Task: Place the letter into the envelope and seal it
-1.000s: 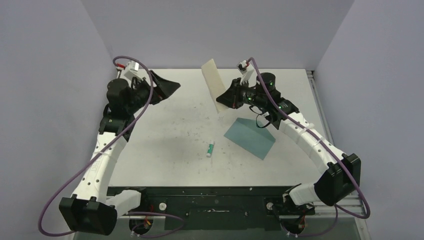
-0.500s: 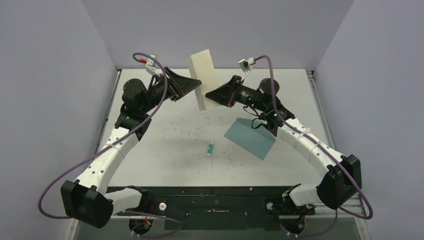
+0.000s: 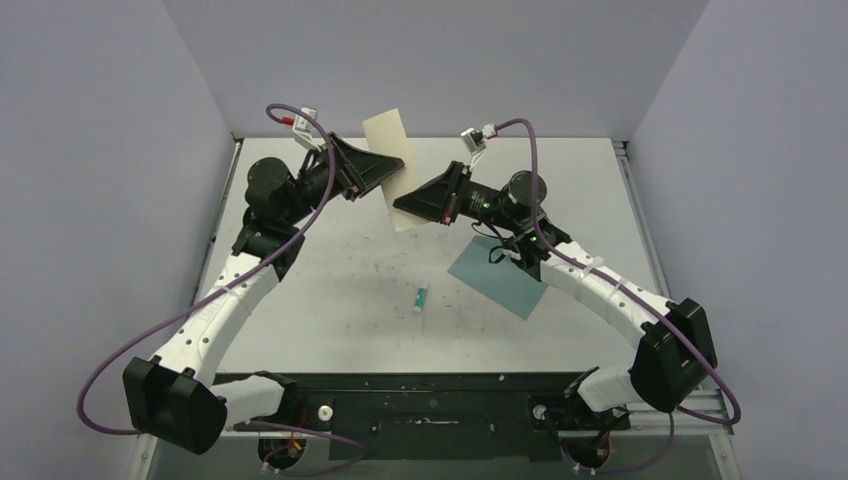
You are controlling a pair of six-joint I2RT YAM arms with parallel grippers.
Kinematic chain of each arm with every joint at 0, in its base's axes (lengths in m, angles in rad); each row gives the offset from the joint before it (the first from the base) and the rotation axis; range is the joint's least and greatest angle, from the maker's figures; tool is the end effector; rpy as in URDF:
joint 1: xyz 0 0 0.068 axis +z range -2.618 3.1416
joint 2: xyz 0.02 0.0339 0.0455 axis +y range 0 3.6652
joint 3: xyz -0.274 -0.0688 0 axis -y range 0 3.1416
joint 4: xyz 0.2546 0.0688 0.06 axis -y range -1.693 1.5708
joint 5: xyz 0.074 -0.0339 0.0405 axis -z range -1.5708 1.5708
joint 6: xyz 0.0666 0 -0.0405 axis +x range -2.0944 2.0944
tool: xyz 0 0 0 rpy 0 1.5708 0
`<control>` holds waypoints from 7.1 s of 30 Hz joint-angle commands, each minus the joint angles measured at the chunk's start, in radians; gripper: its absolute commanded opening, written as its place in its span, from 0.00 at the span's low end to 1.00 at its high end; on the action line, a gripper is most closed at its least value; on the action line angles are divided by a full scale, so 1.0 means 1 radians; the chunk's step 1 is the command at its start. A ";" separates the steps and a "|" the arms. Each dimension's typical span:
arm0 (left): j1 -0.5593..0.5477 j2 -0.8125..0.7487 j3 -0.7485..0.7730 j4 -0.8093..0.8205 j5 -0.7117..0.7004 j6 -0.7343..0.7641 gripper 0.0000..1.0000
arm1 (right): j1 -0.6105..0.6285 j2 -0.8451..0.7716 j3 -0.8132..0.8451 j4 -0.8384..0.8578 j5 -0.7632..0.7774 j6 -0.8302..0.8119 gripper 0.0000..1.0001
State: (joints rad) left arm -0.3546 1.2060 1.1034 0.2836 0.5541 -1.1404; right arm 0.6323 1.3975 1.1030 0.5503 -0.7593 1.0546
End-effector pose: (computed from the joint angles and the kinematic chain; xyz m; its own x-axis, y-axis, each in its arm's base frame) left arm 0.2787 -0.1406 0.4266 -0.6390 -0.5875 -0.4965 0.4791 0.2009 -0.8544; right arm 0.2570 0.2451 0.3979 -0.7393 0.2403 -0.6290 -0.6543 -0.0355 0.7554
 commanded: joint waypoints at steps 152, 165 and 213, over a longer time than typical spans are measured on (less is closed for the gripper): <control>-0.133 0.925 0.547 -0.695 -0.315 0.334 0.62 | -0.385 -0.089 -0.109 -1.022 0.634 -0.661 0.05; -0.167 0.907 0.415 -0.679 -0.198 0.273 0.58 | -0.453 0.240 -0.086 -0.585 0.236 -0.841 0.05; -0.142 0.949 0.420 -0.462 -0.129 0.176 0.33 | -0.367 0.382 -0.373 -0.178 0.336 -0.344 0.05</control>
State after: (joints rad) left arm -0.4988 2.2009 1.5280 -0.3016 0.4541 -0.9649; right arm 0.2623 1.7645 0.7307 0.4084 -0.4232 0.6510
